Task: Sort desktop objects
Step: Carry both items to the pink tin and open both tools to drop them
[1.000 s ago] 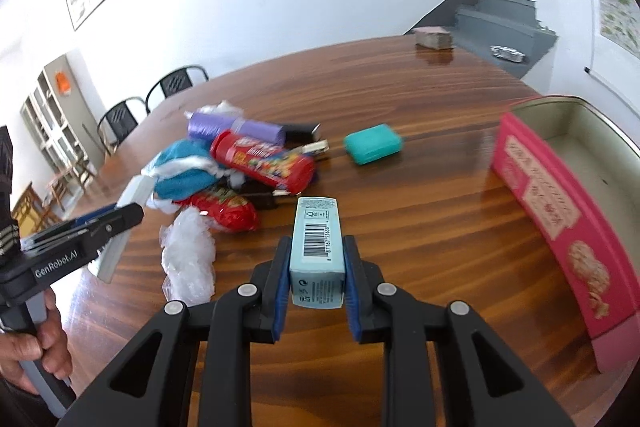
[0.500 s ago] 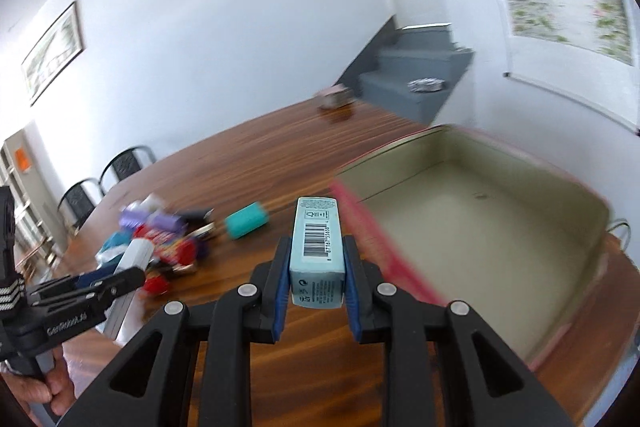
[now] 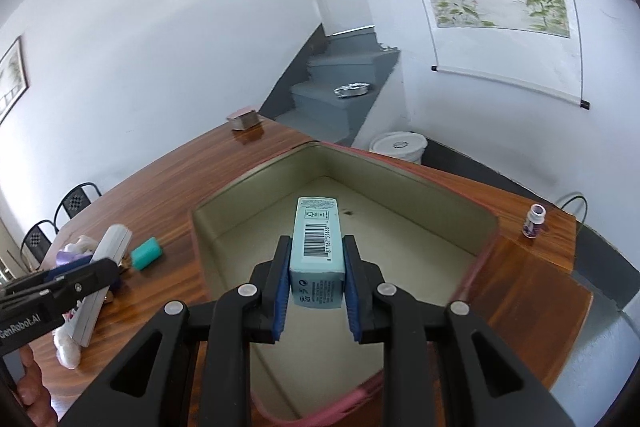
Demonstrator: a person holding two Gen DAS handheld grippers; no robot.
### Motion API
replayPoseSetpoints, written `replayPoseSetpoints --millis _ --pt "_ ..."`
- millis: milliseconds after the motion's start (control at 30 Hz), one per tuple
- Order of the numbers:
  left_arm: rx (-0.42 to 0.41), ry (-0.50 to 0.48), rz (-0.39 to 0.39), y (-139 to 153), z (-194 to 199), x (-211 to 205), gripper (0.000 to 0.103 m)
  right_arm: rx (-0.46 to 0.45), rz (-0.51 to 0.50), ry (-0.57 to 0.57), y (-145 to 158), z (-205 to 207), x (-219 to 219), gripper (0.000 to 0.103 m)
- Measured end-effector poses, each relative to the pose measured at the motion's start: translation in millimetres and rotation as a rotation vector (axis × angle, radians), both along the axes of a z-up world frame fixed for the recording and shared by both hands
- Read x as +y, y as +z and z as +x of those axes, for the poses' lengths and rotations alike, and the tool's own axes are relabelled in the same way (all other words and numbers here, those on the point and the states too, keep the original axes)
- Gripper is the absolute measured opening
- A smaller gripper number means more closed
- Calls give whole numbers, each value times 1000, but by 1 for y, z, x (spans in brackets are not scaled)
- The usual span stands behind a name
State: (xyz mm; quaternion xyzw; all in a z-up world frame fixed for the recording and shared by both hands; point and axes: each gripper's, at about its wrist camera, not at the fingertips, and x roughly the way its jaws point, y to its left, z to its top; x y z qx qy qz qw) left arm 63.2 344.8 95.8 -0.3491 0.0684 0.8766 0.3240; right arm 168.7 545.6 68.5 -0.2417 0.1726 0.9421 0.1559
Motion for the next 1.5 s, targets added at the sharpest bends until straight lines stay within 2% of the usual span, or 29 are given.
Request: replayPoseSetpoints --millis 333,700,767,833,900,933,1233,1500 --pt "-26 -105 4 -3 -1 59 43 -17 -17 -46 -6 1 27 27" --pt "-66 -153 -11 -12 -5 89 43 -15 -37 -79 -9 0 41 27" --pt "-73 -153 -13 -14 -6 91 47 -10 -49 -83 -9 1 43 29" --pt "-64 -146 -15 -14 -6 91 57 -9 -49 -89 -8 3 43 32" --pt "-49 -134 -19 -13 -5 89 62 -9 -50 -95 -8 4 43 40" --pt "-46 -130 -21 -12 -5 88 62 -6 -53 -98 -8 4 44 45" --pt "-31 -86 -27 -8 -9 78 62 8 -47 -103 -5 6 35 63" --pt "-18 -69 -27 -3 -10 67 62 28 -23 -95 4 7 23 71"
